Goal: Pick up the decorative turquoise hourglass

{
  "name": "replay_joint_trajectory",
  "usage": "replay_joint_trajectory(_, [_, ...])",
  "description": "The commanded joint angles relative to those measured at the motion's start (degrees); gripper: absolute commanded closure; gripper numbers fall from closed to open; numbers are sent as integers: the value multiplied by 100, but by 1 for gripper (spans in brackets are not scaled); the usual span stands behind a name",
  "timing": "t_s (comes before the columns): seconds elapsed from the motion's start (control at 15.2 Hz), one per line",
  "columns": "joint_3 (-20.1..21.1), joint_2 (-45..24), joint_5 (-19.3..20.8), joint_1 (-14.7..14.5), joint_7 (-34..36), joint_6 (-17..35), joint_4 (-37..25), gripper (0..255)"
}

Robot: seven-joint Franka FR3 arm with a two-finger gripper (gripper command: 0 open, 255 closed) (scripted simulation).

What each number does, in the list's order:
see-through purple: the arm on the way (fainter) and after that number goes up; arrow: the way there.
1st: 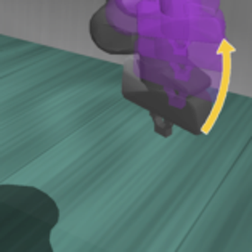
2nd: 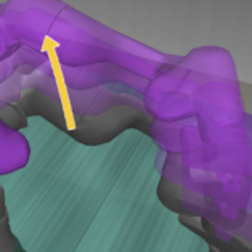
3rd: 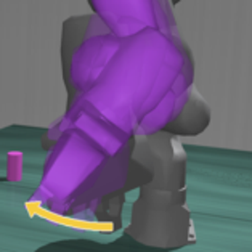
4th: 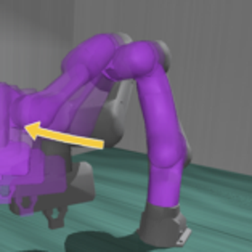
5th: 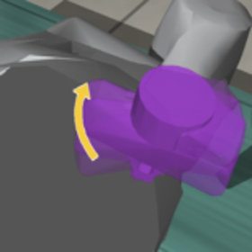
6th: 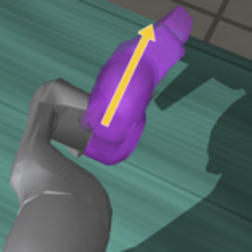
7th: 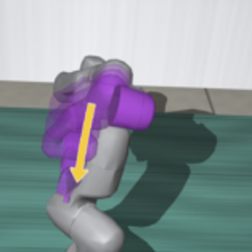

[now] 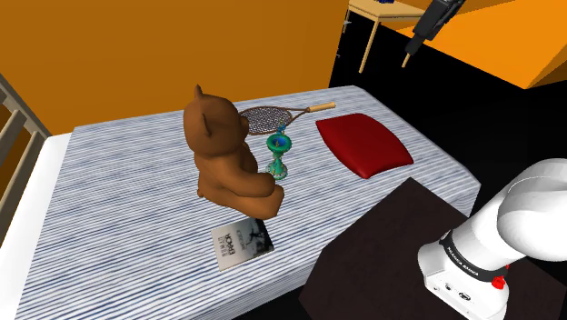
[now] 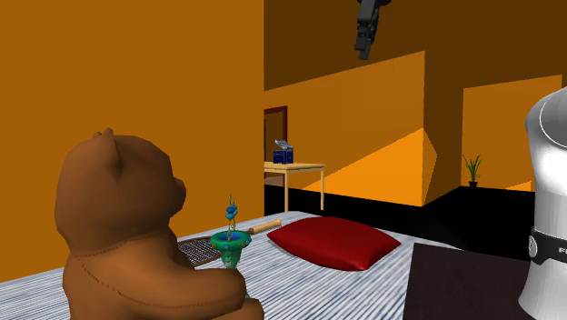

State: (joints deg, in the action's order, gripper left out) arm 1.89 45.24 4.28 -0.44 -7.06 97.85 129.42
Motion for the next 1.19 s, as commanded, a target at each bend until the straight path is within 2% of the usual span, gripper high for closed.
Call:
replay_joint_trajectory(0.0, [0, 0, 0, 0, 0, 0, 0, 0])
replay_joint_trajectory(0.59, [601, -646, -10, 9, 866, 1852, 1062, 0])
replay_joint_trajectory(1.12, [1249, -1885, 311, 220, 1837, 3497, 1378, 0])
